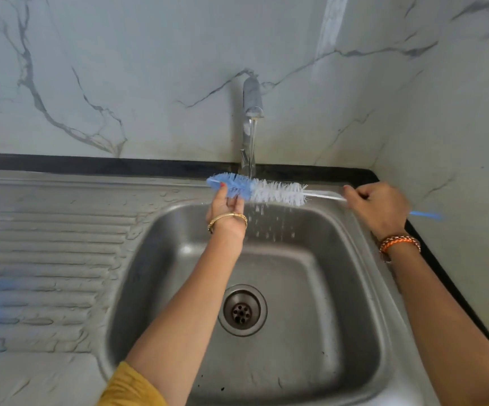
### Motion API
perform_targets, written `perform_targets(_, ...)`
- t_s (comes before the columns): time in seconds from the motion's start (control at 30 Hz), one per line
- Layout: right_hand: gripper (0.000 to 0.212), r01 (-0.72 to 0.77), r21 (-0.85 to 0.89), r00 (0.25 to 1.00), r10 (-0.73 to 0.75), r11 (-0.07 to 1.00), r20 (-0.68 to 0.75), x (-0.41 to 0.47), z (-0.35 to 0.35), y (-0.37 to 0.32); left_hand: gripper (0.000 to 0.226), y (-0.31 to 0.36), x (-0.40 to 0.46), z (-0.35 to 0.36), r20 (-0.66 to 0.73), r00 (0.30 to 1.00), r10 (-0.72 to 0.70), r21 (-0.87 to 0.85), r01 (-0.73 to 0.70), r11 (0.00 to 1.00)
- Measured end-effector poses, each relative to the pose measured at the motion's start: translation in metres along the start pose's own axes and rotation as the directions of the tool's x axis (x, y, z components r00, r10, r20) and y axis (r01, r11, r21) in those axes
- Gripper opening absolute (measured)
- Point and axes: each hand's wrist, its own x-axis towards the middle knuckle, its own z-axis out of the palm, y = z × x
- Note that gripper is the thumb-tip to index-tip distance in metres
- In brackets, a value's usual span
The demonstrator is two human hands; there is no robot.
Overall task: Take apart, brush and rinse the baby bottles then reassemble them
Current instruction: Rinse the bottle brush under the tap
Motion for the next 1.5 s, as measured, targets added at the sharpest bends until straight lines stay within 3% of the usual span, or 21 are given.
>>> perform_targets(0.23, 0.045, -0.047, 0.022, 0.996, 0.049, 0.999, -0.078, -0.005, 0.0, 0.018, 0.01, -0.015, 0.0, 0.021, 0.055, 0.996, -0.07, 0.077, 0.065, 0.995)
perform_targets(0.37, 0.043, -0.065, 0.065, 0.991, 0.072, 0.996, -0.115, -0.011, 0.005, 0.023, 0.03, -0.016, -0.009, 0.02, 0.032, 0.998, -0.062, 0.099, 0.059, 0.993)
perform_targets(0.5, 0.041, -0.07, 0.103, 0.994, 0.078, 0.992, -0.078, -0.03, 0.017, 0.032, 0.006, -0.016, -0.023, 0.002, -0.025, 0.998, -0.06, 0.093, 0.062, 0.994)
perform_targets(0.8, 0.044, -0.061, 0.076, 0.996, 0.066, 0.995, -0.067, -0.05, 0.017, 0.03, 0.012, -0.016, -0.032, -0.027, -0.139, 0.987, -0.079, 0.098, 0.093, 0.991)
perform_targets(1.17, 0.042, -0.17, 0.062, 0.977, 0.177, 0.983, -0.123, -0.045, 0.012, 0.038, 0.009, -0.016, -0.024, 0.002, 0.009, 0.985, -0.175, 0.222, 0.168, 0.96)
perform_targets(1.5, 0.041, -0.162, 0.096, 0.984, 0.169, 0.982, -0.063, -0.034, 0.035, -0.01, 0.009, 0.025, -0.013, 0.007, 0.006, 0.998, -0.064, 0.138, 0.062, 0.988)
